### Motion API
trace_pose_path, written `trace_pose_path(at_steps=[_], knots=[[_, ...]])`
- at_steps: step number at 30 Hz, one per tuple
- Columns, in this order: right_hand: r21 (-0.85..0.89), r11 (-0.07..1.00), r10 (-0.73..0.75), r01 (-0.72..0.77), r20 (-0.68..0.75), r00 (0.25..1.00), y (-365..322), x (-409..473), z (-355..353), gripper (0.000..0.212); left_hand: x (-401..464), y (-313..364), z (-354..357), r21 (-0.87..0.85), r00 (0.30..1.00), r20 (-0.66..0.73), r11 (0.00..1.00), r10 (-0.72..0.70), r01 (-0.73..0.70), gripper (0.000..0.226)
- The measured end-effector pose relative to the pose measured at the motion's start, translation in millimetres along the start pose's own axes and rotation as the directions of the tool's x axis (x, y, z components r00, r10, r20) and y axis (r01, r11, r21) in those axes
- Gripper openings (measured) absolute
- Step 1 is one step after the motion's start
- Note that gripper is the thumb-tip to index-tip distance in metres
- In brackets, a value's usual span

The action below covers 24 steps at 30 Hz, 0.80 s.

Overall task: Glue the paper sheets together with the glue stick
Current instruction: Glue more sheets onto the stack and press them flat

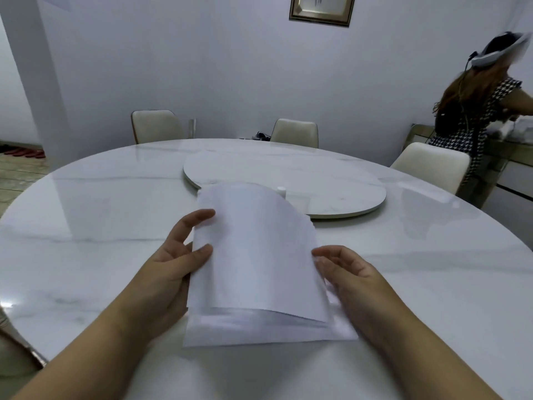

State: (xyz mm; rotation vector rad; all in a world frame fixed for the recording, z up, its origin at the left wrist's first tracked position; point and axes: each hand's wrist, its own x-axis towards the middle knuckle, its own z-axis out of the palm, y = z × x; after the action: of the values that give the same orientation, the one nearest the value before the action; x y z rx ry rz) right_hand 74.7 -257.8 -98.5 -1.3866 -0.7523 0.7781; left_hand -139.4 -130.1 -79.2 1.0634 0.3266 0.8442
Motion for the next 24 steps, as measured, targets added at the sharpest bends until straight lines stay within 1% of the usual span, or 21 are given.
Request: trace_pose_path(at_steps=[3, 5, 6, 7, 8, 9, 11, 12, 14, 16, 18, 20, 24], knots=[[0.245, 0.968, 0.017, -0.063, 0.187, 0.982, -5.3, -5.1, 2.0, 0.025, 1.8, 2.3, 4.6, -0.151, 0.999, -0.018, 0.988, 0.034, -0.037, 0.032], [0.368, 0.923, 0.003, -0.109, 0.278, 0.961, -9.9, -8.5, 1.1, 0.029, 4.3, 1.6, 6.8, -0.176, 0.999, -0.021, 0.984, 0.031, -0.034, 0.028], [0.412, 0.905, -0.018, -0.107, 0.288, 0.957, -10.9, -8.6, -0.6, 0.036, 5.0, 1.2, 7.2, -0.154, 1.000, -0.009, 0.988, 0.018, -0.019, 0.025], [0.439, 0.894, -0.037, -0.089, 0.269, 0.962, -12.1, -8.4, -2.9, 0.045, 5.2, 1.3, 7.5, -0.106, 1.000, 0.010, 0.994, -0.005, 0.006, 0.021], [0.453, 0.890, -0.051, -0.056, 0.222, 0.974, -12.0, -7.2, -6.0, 0.049, 5.9, 1.4, 6.0, -0.035, 0.999, 0.022, 0.999, -0.040, 0.040, 0.018], [0.447, 0.894, -0.055, -0.023, 0.162, 0.985, -12.2, -6.4, -8.3, 0.047, 6.6, 1.5, 4.2, 0.049, 0.996, 0.014, 0.995, -0.083, 0.083, 0.019], [0.349, 0.936, -0.060, 0.037, 0.055, 0.997, -10.5, -3.8, -12.7, 0.036, 8.3, 2.3, -2.4, 0.228, 0.986, -0.077, 0.960, -0.147, 0.161, 0.026], [0.251, 0.966, -0.063, 0.057, 0.015, 0.998, -9.1, -3.0, -12.7, 0.034, 9.3, 2.1, -6.7, 0.323, 0.980, -0.137, 0.929, -0.143, 0.181, 0.026], [0.029, 0.997, -0.073, 0.075, -0.055, 0.996, -5.1, -2.0, -10.5, 0.030, 9.7, 0.8, -13.1, 0.532, 0.973, -0.212, 0.824, -0.092, 0.194, 0.023], [-0.113, 0.992, -0.068, 0.059, -0.075, 0.995, -1.4, -1.6, -7.5, 0.026, 8.5, -1.9, -17.4, 0.657, 0.972, -0.228, 0.728, -0.054, 0.194, 0.022], [-0.176, 0.984, -0.037, 0.024, -0.070, 0.997, 1.0, -0.4, -7.5, 0.020, 7.0, -4.3, -19.7, 0.706, 0.970, -0.241, 0.678, -0.045, 0.207, 0.021], [-0.197, 0.980, -0.007, -0.007, -0.071, 0.997, 1.7, 0.2, -9.1, 0.015, 5.4, -5.1, -20.9, 0.740, 0.966, -0.255, 0.633, -0.047, 0.227, 0.024], [-0.265, 0.964, 0.013, -0.034, -0.079, 0.997, 1.1, -0.3, -9.6, 0.020, 4.2, -7.6, -20.5, 0.763, 0.965, -0.257, 0.601, -0.059, 0.240, 0.026]])
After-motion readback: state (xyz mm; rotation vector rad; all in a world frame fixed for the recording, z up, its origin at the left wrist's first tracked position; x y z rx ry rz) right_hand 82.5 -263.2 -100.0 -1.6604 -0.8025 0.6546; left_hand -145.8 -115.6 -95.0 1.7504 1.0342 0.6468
